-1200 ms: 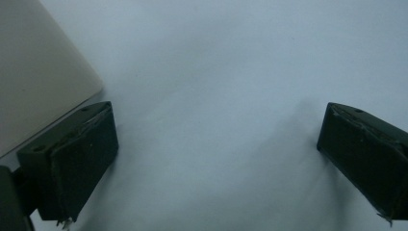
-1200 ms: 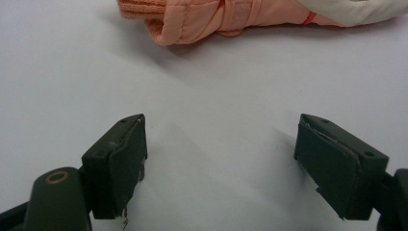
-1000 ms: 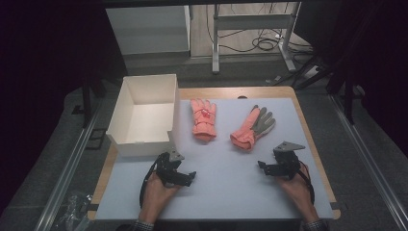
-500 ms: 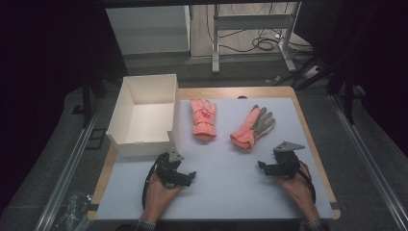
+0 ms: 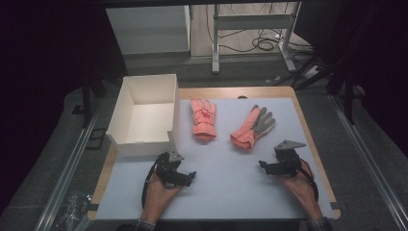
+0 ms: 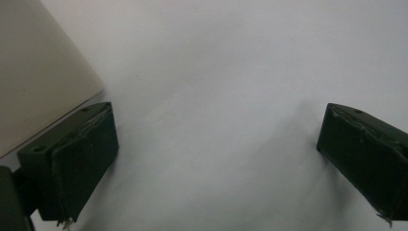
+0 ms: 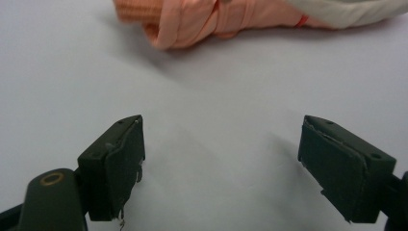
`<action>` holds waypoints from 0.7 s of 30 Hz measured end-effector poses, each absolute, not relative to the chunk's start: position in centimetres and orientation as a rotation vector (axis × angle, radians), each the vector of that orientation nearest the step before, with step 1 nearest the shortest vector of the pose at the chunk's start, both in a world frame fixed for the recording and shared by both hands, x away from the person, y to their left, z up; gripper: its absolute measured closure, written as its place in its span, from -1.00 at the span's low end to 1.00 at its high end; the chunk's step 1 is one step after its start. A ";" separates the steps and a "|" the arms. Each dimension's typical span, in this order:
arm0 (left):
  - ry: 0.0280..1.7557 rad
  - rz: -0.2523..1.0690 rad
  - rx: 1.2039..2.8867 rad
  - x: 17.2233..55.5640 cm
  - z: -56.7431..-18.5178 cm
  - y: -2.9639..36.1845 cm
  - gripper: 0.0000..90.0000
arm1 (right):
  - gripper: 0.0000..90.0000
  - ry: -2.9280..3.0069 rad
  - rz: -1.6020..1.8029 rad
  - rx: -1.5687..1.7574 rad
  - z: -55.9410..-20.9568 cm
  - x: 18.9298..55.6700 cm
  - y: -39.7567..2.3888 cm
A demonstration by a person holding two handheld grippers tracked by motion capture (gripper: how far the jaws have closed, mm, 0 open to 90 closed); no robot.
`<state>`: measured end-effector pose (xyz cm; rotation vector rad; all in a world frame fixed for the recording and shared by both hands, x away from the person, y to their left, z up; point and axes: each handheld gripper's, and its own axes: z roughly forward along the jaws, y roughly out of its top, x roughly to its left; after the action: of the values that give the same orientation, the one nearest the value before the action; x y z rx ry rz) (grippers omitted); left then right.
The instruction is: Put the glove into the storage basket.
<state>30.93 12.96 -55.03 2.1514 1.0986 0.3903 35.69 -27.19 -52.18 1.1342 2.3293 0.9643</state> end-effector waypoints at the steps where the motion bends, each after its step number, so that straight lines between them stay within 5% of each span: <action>1: 1.098 0.390 2.152 30.9 -55.0 13.0 -0.99 | -0.63 2.327 0.975 1.138 -51.9 35.8 -27.3; 8: 1.096 0.390 2.156 30.9 -55.0 13.0 -0.98 | -0.60 2.313 0.998 1.141 -50.4 36.8 -27.2; 21: 1.097 0.390 2.155 30.9 -55.0 13.0 -0.98 | -0.24 2.302 1.028 1.148 -48.3 40.1 -26.9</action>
<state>30.92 12.99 -55.01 2.1554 1.0966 0.3900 40.13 -26.86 -48.31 1.1477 2.3023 1.0277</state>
